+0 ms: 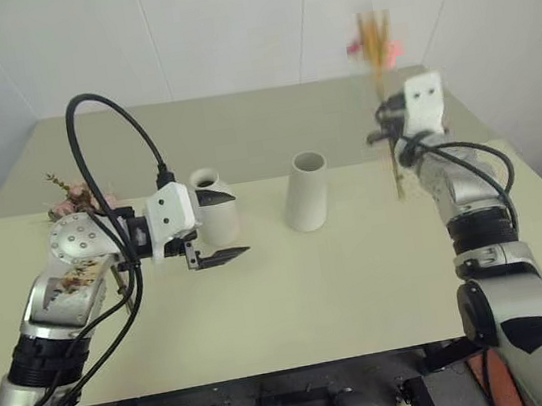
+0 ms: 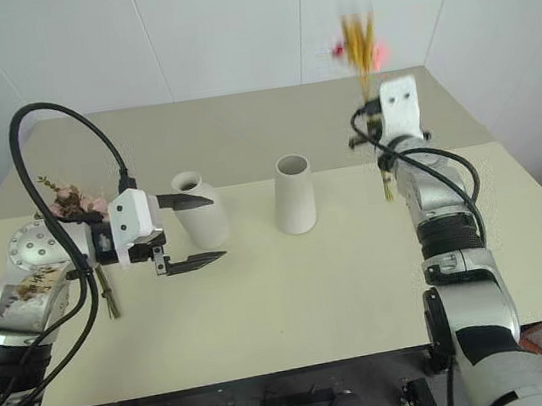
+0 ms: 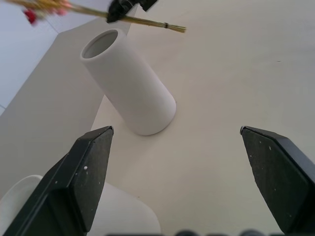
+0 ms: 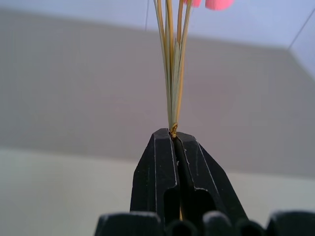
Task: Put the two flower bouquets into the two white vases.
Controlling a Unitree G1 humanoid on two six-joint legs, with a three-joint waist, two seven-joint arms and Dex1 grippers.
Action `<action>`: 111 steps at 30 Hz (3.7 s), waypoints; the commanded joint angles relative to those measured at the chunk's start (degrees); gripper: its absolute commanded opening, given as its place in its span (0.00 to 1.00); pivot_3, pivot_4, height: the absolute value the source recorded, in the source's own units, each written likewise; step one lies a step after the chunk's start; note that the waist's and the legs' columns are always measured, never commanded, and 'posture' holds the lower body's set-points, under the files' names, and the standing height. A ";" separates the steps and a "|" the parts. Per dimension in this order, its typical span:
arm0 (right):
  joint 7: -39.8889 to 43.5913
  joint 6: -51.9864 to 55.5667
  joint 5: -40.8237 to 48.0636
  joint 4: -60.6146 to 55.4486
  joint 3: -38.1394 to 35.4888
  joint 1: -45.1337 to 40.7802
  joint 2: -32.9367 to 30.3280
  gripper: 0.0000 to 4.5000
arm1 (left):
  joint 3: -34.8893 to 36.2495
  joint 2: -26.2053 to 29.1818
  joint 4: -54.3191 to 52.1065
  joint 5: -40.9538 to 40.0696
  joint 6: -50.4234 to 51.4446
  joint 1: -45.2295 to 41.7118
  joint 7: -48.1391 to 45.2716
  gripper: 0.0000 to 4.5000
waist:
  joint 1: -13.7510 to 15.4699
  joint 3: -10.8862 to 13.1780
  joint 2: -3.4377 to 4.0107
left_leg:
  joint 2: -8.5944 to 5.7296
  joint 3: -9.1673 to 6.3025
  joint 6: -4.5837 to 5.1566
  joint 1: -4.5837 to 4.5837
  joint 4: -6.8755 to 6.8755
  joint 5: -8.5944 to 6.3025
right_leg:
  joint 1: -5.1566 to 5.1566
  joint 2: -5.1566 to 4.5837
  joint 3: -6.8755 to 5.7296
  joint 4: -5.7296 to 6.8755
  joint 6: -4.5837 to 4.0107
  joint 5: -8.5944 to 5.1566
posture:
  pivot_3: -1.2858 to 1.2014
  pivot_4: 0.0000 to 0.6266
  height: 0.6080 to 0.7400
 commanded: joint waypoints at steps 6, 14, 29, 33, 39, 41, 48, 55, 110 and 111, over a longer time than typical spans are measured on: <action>5.98 -14.49 22.24 -13.74 -12.68 -4.53 14.16 0.00 | 5.57 2.60 0.71 -0.60 -1.09 1.54 1.09 1.00 | -0.39 0.00 0.02 | 0.06 -0.02 0.00 0.08 -0.02 0.00 | 0.07 0.03 -0.03 0.07 -0.02 0.01 | 0.52 0.24 1.00; 12.38 -19.21 23.42 -12.39 -10.11 -0.57 19.96 0.00 | 7.31 4.70 -1.02 -0.68 -0.01 4.44 2.29 1.00 | 0.08 0.04 0.10 | 0.05 -0.07 0.00 0.08 -0.04 0.00 | 0.12 -0.01 -0.11 0.10 -0.01 0.03 | 0.52 0.24 1.00; 16.55 -22.91 18.53 -13.36 -4.10 7.54 20.70 0.00 | 9.39 5.90 -5.72 -1.98 3.58 7.04 4.09 1.00 | -0.07 0.06 0.13 | 0.05 -0.05 -0.01 0.10 -0.09 0.00 | 0.09 0.01 -0.08 0.08 -0.01 0.02 | 0.52 0.24 1.00; 18.48 -26.03 17.88 -12.23 -3.41 8.37 20.94 0.06 | 9.66 6.32 -6.12 -2.40 3.91 7.50 4.22 1.00 | -0.13 0.07 0.13 | 0.05 -0.05 -0.01 0.10 -0.09 0.00 | 0.09 0.02 -0.08 0.07 -0.01 0.02 | 0.52 0.24 1.00; 21.46 -23.38 17.75 -18.14 -0.59 10.80 19.95 0.48 | 9.95 7.03 -5.96 -2.65 3.95 7.79 4.35 1.00 | -0.10 0.07 0.13 | 0.05 -0.05 -0.01 0.11 -0.09 0.00 | 0.09 0.02 -0.08 0.07 -0.01 0.02 | 0.52 0.24 1.00; 21.12 -21.37 16.61 -21.88 1.32 13.48 19.14 0.63 | 10.34 7.49 -6.04 -2.78 4.04 8.43 4.28 1.00 | -0.01 0.07 0.13 | 0.06 -0.06 -0.01 0.09 -0.12 0.00 | 0.09 0.02 -0.09 0.09 -0.01 0.02 | 0.52 0.24 1.00; 19.51 -7.47 12.03 -36.91 6.51 24.24 10.39 0.94 | 19.92 9.69 -7.06 -5.19 8.88 17.00 6.44 1.00 | 0.14 0.07 0.13 | 0.05 -0.05 -0.01 0.11 -0.11 0.00 | 0.08 0.01 -0.08 0.00 -0.04 0.00 | 0.52 0.24 1.00; 28.05 10.51 21.11 -50.81 3.54 28.58 -6.61 0.94 | 20.00 7.28 -10.15 0.28 26.69 19.52 23.66 1.00 | 0.76 0.07 0.10 | 0.05 -0.06 -0.01 0.19 -0.05 0.00 | 0.15 0.01 -0.09 -0.02 -0.06 -0.03 | 0.52 0.24 1.00; 35.84 16.40 24.69 -57.32 6.05 27.39 -17.25 0.95 | 36.11 -21.55 24.16 7.73 55.68 -16.65 68.58 0.01 | 1.99 0.02 -0.16 | -0.14 -0.27 -0.05 0.10 0.08 0.00 | 0.20 -0.11 -0.17 -0.01 -0.01 0.02 | 0.52 0.24 1.00; 35.84 16.30 24.59 -57.30 6.02 27.48 -17.21 0.95 | 36.85 -21.60 24.31 7.40 54.86 -17.29 68.98 0.01 | 1.99 0.02 -0.16 | -0.14 -0.27 -0.05 0.10 0.08 0.00 | 0.20 -0.11 -0.17 -0.01 -0.01 0.02 | 0.52 0.24 1.00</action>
